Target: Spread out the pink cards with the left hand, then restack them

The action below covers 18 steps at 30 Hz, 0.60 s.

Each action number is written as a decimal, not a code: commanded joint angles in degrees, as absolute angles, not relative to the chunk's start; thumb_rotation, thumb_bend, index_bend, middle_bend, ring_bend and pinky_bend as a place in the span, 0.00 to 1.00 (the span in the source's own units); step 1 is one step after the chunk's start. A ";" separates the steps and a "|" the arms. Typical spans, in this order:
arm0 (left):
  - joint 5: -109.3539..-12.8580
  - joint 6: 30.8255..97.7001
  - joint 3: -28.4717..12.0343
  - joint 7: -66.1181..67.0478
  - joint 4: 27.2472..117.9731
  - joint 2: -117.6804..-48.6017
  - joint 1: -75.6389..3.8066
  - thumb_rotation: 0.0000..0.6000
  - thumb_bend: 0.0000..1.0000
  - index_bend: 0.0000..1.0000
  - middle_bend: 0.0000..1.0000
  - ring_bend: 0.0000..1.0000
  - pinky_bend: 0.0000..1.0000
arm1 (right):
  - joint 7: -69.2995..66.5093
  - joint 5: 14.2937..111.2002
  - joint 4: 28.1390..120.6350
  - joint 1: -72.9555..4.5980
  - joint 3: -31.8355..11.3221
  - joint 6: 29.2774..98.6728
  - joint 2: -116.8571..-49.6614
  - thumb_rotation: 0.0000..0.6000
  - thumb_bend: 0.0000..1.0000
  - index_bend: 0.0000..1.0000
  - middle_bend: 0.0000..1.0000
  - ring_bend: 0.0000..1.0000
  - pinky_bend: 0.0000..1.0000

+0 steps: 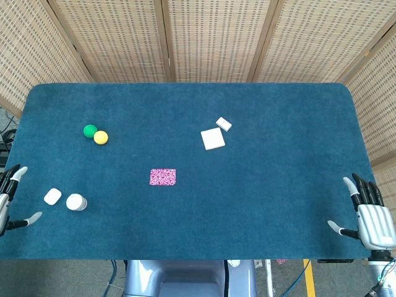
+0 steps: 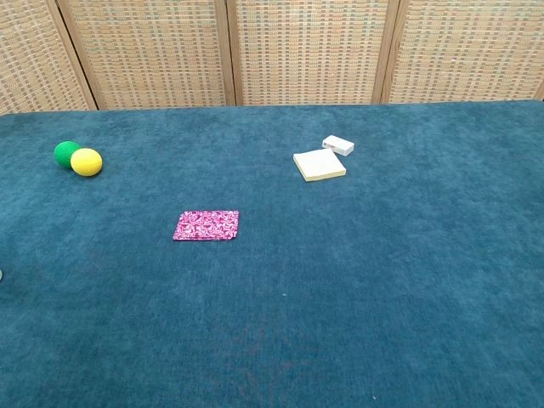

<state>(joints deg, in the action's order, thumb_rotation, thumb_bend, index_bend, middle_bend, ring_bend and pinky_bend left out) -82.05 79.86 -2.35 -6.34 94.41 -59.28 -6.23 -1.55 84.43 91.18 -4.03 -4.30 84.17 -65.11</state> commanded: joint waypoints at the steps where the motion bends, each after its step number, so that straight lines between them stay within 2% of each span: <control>1: -82.07 79.83 -2.32 -6.27 94.40 -59.29 -6.24 1.00 0.00 0.00 0.00 0.00 0.00 | -1.56 84.43 91.18 -4.04 -4.28 84.14 -65.10 1.00 0.00 0.00 0.00 0.00 0.00; 8: -82.23 79.75 -2.16 -6.25 94.36 -59.31 -6.22 1.00 0.00 0.00 0.00 0.00 0.00 | -1.73 84.49 91.26 -4.02 -4.20 84.09 -65.02 1.00 0.00 0.00 0.00 0.00 0.00; 10: -82.36 79.53 -2.07 -6.43 94.25 -59.35 -6.31 1.00 0.06 0.00 0.00 0.00 0.00 | -1.73 84.58 91.35 -4.00 -4.16 84.14 -64.99 1.00 0.00 0.00 0.00 0.00 0.00; 12: -83.18 78.85 -1.81 -7.46 93.89 -59.32 -6.74 1.00 0.26 0.00 0.00 0.00 0.00 | -1.67 84.56 91.50 -3.95 -4.12 84.17 -64.99 1.00 0.00 0.00 0.00 0.00 0.00; 14: -85.07 77.19 -1.18 -9.83 93.34 -59.03 -7.81 1.00 0.54 0.00 0.00 0.00 0.00 | -1.68 84.51 91.63 -3.92 -4.13 84.20 -64.99 1.00 0.00 0.00 0.00 0.00 0.00; 15: -86.19 76.04 -0.82 -11.41 93.06 -58.74 -8.59 1.00 0.63 0.00 0.00 0.00 0.00 | -1.70 84.43 91.62 -3.91 -4.16 84.20 -65.01 1.00 0.00 0.00 0.00 0.00 0.00; 17: -88.36 72.89 -0.46 -15.03 92.73 -58.21 -10.99 1.00 0.86 0.00 0.00 0.00 0.00 | -2.06 84.15 91.66 -3.93 -4.17 83.92 -64.99 1.00 0.00 0.00 0.00 0.00 0.00; 18: -89.52 71.17 -0.56 -16.34 92.66 -58.04 -12.60 1.00 0.92 0.00 0.00 0.00 0.00 | -2.27 84.03 91.70 -3.99 -4.17 83.68 -64.94 1.00 0.00 0.00 0.00 0.00 0.00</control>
